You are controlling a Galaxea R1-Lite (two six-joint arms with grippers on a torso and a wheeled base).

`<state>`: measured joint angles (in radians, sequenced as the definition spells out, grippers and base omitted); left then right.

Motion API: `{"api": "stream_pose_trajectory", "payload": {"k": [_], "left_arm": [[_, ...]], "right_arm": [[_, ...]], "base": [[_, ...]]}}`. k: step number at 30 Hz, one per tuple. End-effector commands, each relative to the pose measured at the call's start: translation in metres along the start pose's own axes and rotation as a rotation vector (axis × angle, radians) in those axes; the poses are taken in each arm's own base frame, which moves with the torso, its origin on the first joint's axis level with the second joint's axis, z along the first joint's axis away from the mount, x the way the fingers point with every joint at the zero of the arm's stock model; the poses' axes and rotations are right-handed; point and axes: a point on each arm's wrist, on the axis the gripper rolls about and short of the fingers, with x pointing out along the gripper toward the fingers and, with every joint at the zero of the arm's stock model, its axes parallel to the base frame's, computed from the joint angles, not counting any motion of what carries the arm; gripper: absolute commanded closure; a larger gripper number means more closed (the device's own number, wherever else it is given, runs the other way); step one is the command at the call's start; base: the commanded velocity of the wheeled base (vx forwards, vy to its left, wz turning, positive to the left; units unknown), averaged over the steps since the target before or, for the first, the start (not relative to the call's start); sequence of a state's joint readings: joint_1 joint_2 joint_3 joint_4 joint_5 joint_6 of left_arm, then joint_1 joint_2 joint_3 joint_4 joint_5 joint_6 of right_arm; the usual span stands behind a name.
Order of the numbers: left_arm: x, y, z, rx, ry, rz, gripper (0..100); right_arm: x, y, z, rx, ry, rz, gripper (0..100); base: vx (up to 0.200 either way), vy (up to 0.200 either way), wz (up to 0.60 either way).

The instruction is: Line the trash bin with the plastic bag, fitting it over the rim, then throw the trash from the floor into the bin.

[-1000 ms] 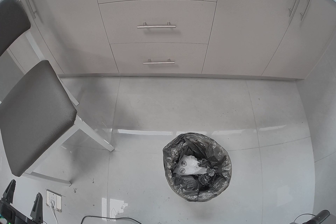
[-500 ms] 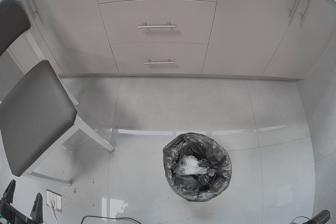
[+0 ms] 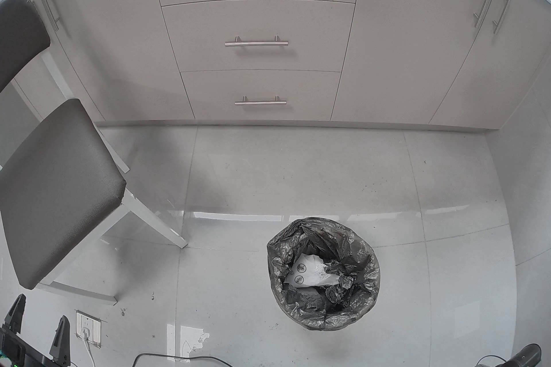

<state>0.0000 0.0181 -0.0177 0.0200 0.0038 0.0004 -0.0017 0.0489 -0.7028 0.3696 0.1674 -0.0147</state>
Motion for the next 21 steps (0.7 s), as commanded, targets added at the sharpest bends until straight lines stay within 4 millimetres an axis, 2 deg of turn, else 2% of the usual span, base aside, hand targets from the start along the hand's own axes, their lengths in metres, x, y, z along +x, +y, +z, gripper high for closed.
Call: {"api": "stream_pose_trajectory", "payload": {"k": [1,3,8,15,21], "left_arm": [[-0.001,0.000,-0.003,0.001,-0.010,0.001,0],[-0.001,0.000,-0.003,0.000,-0.010,0.001,0],[-0.001,0.000,-0.003,0.001,-0.010,0.001,0],[-0.001,0.000,-0.003,0.000,-0.010,0.001,0],[-0.001,0.000,-0.003,0.000,-0.010,0.001,0]], "right_arm": [[0.033,-0.006,-0.077,0.062,0.062,-0.024,100],[0.042,-0.007,-0.110,0.072,0.118,-0.065,100],[0.045,-0.008,-0.146,0.086,0.229,-0.083,100],[0.045,-0.008,-0.147,0.095,0.235,-0.104,100],[0.045,-0.008,-0.148,-0.002,0.249,-0.092,100]], "base": [[0.000,0.000,0.00],[0.000,0.000,0.00],[0.000,0.000,0.00],[0.000,0.000,0.00],[0.000,0.000,0.00]]}}
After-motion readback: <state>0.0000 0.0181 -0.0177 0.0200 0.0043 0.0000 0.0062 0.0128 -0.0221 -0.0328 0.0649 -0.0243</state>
